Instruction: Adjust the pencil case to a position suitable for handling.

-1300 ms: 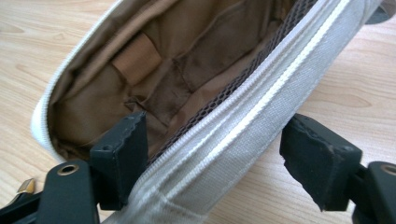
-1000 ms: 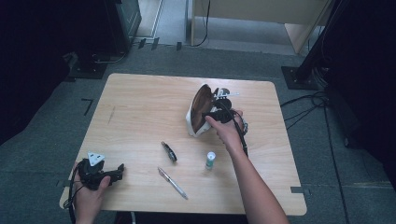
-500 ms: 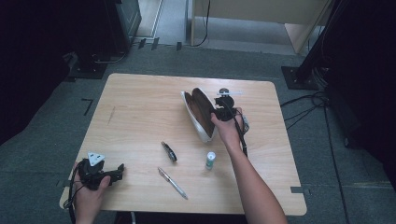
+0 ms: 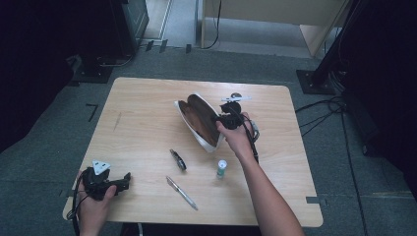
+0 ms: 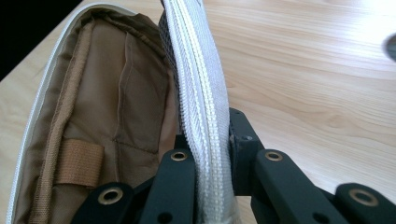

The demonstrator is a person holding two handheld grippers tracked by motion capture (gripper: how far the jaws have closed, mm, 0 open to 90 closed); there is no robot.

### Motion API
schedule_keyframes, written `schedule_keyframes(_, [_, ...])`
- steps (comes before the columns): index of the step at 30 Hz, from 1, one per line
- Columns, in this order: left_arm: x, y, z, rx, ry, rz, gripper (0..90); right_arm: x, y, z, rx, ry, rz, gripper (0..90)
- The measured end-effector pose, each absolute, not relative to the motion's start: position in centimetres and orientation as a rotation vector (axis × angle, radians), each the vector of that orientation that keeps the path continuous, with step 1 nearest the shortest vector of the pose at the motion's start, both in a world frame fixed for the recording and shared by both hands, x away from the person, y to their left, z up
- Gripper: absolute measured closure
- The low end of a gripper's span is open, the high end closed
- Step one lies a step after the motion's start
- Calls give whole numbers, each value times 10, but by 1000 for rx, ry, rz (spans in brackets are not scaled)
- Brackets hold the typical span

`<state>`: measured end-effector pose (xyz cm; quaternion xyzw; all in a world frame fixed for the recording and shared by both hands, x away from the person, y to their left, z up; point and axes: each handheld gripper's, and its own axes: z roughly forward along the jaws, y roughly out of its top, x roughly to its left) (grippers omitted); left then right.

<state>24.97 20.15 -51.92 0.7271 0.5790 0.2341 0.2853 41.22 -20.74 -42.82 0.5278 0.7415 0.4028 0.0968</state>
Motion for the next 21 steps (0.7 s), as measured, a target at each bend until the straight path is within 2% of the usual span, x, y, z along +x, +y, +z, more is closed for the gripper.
schedule_keyframes(10, [250,201,-519,1944,1548,626,0,410,-184,-430,1420,2358,1203,818])
schedule_keyframes(21, [250,201,-519,1944,1548,626,0,414,-181,-440,1403,2449,1210,807])
